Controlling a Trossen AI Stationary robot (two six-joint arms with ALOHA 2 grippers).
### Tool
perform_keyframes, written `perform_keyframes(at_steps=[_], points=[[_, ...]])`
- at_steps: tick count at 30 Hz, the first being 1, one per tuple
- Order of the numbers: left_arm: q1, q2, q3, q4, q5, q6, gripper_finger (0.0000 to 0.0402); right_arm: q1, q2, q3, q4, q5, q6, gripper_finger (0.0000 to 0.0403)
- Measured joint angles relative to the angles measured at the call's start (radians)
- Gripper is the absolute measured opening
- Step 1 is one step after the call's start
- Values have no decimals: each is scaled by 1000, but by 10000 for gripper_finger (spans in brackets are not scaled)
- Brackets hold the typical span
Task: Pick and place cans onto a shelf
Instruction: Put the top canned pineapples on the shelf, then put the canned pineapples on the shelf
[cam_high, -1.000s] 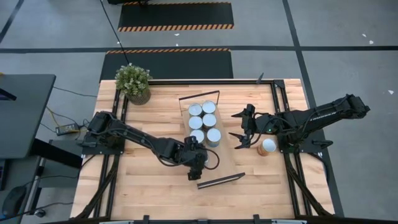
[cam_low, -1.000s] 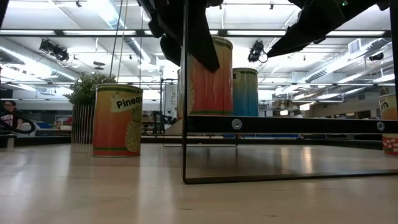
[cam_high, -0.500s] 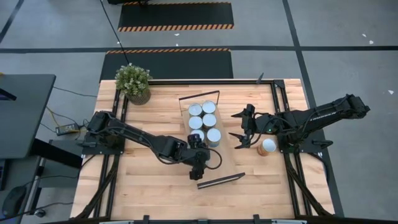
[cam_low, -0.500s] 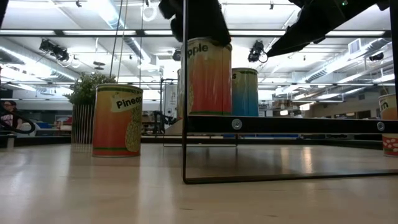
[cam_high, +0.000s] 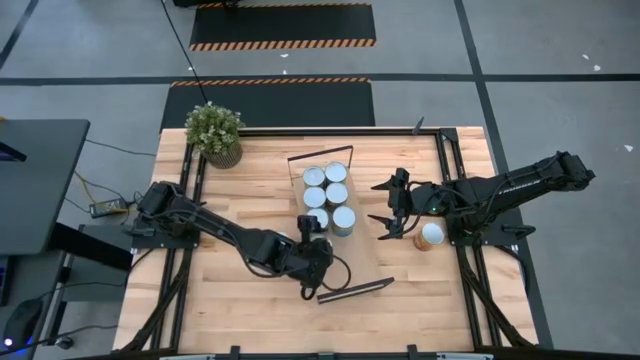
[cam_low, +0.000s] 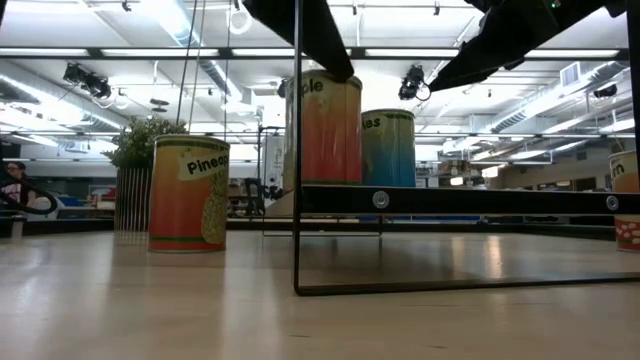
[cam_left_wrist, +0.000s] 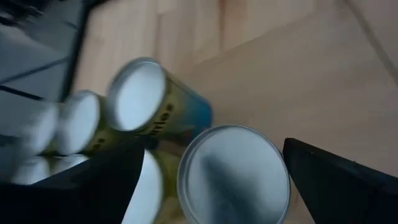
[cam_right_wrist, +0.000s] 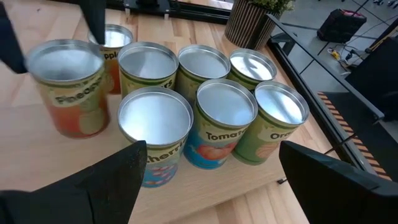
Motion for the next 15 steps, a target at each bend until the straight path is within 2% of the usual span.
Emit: perform_keyframes(at_steps=[5,12,15], points=[[-7,0,0,-19,-69,-19,389,0,0,0,0,0,0,374],[-14,-20,-1,-87,17,-130,389,0,0,0,0,0,0,374],[-19,-60,-1,-152,24,-201,389,0,0,0,2,0,-2,374]])
